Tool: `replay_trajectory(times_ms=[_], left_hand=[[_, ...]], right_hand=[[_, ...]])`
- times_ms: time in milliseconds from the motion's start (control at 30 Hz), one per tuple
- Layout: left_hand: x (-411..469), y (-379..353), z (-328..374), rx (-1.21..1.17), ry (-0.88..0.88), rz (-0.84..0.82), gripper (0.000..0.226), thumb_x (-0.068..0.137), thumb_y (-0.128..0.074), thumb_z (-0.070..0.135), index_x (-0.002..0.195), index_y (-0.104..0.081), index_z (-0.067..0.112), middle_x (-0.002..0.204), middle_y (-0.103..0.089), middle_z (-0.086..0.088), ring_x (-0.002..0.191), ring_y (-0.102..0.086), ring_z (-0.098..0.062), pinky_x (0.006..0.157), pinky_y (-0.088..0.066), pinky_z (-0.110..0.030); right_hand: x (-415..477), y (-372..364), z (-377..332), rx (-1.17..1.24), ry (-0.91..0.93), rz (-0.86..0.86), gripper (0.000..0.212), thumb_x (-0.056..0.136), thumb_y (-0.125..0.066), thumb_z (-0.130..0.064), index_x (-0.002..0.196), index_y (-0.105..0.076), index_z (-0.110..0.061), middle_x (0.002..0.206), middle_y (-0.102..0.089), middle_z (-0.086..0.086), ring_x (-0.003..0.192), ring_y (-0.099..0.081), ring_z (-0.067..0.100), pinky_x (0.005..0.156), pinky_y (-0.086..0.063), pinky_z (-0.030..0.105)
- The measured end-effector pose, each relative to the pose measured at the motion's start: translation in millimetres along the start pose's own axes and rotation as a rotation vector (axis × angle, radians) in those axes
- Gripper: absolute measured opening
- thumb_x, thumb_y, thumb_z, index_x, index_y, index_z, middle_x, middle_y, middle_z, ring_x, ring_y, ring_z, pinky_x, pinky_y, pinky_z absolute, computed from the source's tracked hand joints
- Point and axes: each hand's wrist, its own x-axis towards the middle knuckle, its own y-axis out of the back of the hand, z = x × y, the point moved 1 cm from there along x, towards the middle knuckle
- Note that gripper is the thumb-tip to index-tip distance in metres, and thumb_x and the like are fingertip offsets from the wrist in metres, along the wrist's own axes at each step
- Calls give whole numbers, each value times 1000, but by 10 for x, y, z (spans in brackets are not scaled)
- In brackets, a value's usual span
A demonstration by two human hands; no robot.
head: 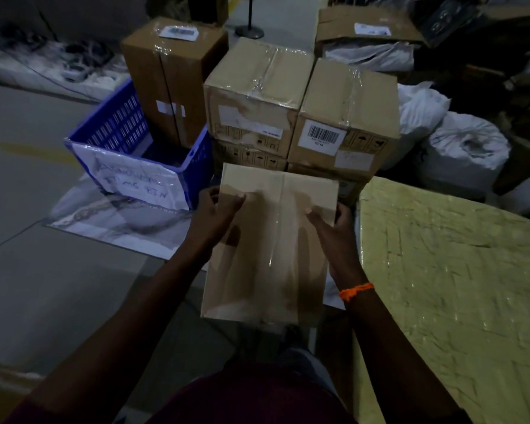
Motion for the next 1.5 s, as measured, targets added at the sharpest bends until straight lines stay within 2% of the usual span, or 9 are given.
replay_trajectory(times_ms=[167, 267, 400, 633, 800, 967, 1067, 1233, 1500], left_hand=[[-20, 48, 303, -115, -20, 84, 84, 78, -47, 91, 126, -58, 22, 119, -66, -1, 110, -64, -19, 94, -55, -44], [-89, -5, 322, -130, -5, 113, 65, 83, -41, 87, 114, -58, 33, 114, -62, 6, 111, -59, -19, 95, -51, -46], [-183, -81, 106, -81, -30, 118, 46, 99, -53, 59, 123, -56, 19, 123, -62, -3, 111, -62, -19, 84, -53, -33], [-316, -161, 54, -37, -75, 128, 45, 101, -57, 46, 132, -55, 13, 118, -62, 2, 96, -60, 5, 65, -46, -3], [-204, -82, 115, 197, -259, 112, 49, 101, -60, 44, 139, -49, 16, 138, -54, -7, 122, -56, -16, 89, -51, -22], [-42, -192, 591, 630, -638, -31, 42, 100, -57, 28, 139, -56, 13, 140, -56, -11, 131, -49, -28, 109, -43, -51], [92, -344, 797, 836, -727, -185, 50, 100, -44, 37, 137, -60, 8, 140, -60, -14, 134, -50, -33, 110, -42, -53], [278, -411, 616, 1118, -650, -285, 64, 101, -22, 46, 155, -41, 18, 163, -37, -6, 151, -31, -28, 122, -25, -51], [283, -432, 644, 1162, -648, -309, 71, 99, -14, 50, 157, -38, 18, 164, -34, -5, 153, -28, -28, 122, -21, -49]], right_hand=[[-33, 191, -324, 88, 22, 143, 59, 85, -55, -80, 124, -56, -37, 126, -68, -1, 113, -66, 21, 100, -53, 53], [-38, 225, -309, 85, 20, 158, 56, 77, -52, -91, 110, -58, -46, 120, -70, -2, 109, -68, 22, 97, -56, 54], [-147, 242, -140, 81, 32, 174, 44, 74, -69, -80, 107, -61, -52, 121, -71, -2, 108, -70, 20, 93, -59, 52], [-242, 285, -37, 43, 15, 181, 60, 82, -68, -70, 124, -61, -29, 119, -72, -2, 107, -71, 18, 92, -60, 48], [-227, 332, -230, -258, 203, 255, 44, 96, -73, -28, 133, -58, -9, 124, -56, 2, 107, -54, 9, 76, -40, -1], [18, 180, -454, -655, 629, 81, 50, 99, -55, -42, 139, -58, -12, 153, -46, 12, 142, -45, 29, 114, -42, 47], [147, 1, -596, -808, 619, -159, 65, 101, -41, -53, 152, -47, -13, 166, -33, 12, 154, -27, 30, 122, -19, 34], [273, -123, -553, -1055, 577, -298, 83, 95, -10, -60, 158, -38, -12, 166, -34, 13, 154, -28, 32, 124, -22, 49], [328, -123, -514, -1050, 541, -333, 72, 101, -23, -55, 159, -36, -14, 166, -33, 12, 155, -27, 29, 125, -22, 50]])
